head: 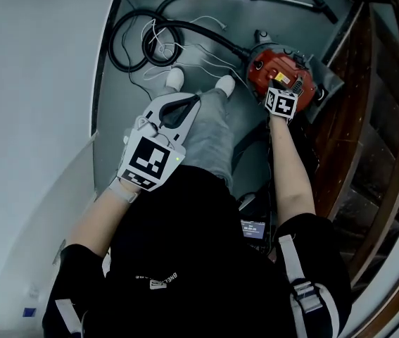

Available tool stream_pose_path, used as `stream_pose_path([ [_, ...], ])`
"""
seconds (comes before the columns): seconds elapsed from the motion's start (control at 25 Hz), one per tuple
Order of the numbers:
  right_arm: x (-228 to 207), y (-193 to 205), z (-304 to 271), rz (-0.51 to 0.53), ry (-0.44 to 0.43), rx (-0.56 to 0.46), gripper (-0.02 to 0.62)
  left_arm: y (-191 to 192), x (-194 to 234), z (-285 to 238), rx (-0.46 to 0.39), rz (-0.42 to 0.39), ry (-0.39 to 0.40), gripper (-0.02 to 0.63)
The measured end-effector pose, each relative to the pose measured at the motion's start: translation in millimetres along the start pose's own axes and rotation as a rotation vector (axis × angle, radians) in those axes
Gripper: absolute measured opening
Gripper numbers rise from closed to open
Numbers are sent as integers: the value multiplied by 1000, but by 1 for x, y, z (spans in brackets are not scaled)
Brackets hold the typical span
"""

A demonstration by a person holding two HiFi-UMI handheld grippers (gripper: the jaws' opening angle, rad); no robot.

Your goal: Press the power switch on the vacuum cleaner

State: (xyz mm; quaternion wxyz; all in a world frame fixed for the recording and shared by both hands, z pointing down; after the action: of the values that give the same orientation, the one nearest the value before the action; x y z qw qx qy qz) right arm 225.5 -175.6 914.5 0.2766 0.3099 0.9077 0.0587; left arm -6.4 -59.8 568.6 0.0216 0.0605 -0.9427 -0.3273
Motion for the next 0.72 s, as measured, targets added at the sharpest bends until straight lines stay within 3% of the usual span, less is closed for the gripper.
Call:
stream_pose_path([
  [0.72,-26,11,-38,-23,26,66,29,21,-11,-32,22,39,-6,15],
])
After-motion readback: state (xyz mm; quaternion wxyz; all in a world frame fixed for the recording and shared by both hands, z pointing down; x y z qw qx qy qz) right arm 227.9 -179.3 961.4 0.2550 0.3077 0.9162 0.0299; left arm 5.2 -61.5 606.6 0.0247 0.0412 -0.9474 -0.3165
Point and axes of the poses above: the fingertips, and each gripper's own axes: z backward along the fingers, x to its left, y out of its underside, the point moved 5 cm from there along z, backward along the fingers, and after that the axes turned 15 degrees about -y, right-handed, at the moved point
